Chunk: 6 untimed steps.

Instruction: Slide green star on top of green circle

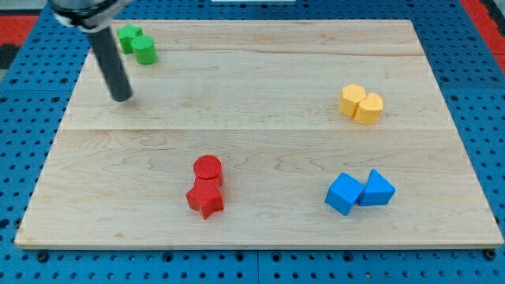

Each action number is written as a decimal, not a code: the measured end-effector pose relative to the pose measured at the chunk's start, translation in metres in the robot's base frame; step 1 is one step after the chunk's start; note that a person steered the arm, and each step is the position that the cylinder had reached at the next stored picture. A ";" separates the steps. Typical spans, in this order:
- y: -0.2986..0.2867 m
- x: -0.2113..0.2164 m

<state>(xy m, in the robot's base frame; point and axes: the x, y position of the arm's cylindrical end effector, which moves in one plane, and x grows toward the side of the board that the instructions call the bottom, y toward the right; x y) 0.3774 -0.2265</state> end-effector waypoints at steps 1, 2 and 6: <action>-0.044 -0.031; -0.045 -0.094; 0.049 -0.094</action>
